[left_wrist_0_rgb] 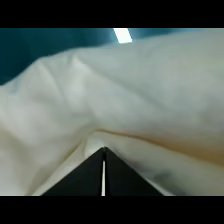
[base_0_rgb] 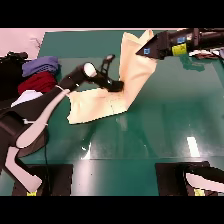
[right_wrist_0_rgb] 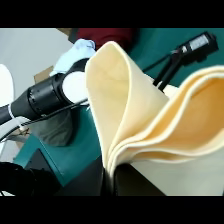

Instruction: Fold the shirts.

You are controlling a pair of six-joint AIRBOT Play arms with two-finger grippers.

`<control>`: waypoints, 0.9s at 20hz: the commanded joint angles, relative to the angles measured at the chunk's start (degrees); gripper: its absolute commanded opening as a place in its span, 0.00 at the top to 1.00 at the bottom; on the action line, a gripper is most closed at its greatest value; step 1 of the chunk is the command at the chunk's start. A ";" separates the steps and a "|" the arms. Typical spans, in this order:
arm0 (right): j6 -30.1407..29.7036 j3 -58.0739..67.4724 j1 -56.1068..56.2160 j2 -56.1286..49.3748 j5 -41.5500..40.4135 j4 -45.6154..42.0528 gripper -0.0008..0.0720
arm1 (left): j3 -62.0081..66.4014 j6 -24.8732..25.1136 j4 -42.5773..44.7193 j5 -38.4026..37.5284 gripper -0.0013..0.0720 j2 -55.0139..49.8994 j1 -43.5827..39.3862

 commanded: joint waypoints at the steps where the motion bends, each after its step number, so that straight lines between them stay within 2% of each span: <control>1: 0.26 0.13 5.03 -0.22 -5.22 0.68 0.96 | 1.38 0.39 4.48 -6.62 0.95 6.40 7.04; 5: 0.26 0.13 17.77 -4.96 -14.36 0.68 0.96 | 1.42 0.42 10.99 -12.46 0.95 16.81 19.71; 8: 0.20 0.13 29.24 -12.15 -26.21 0.68 0.96 | 1.42 0.46 16.17 -12.66 0.95 24.55 26.73; 9: -0.46 0.13 32.98 -15.02 -31.21 0.61 0.91 | 1.42 0.46 16.72 -12.70 0.95 26.56 28.61; 11: -1.60 0.28 38.34 -19.69 -39.93 0.74 0.36 | 1.42 0.44 17.07 -12.79 0.95 29.66 31.82; 14: -1.73 3.69 39.10 -22.88 -38.12 -3.23 0.38 | 1.53 0.48 17.42 -13.86 0.95 31.36 33.94; 18: 0.55 -1.79 29.77 -17.05 -28.50 -13.18 0.38 | 1.46 1.92 16.65 -16.98 0.95 31.36 33.75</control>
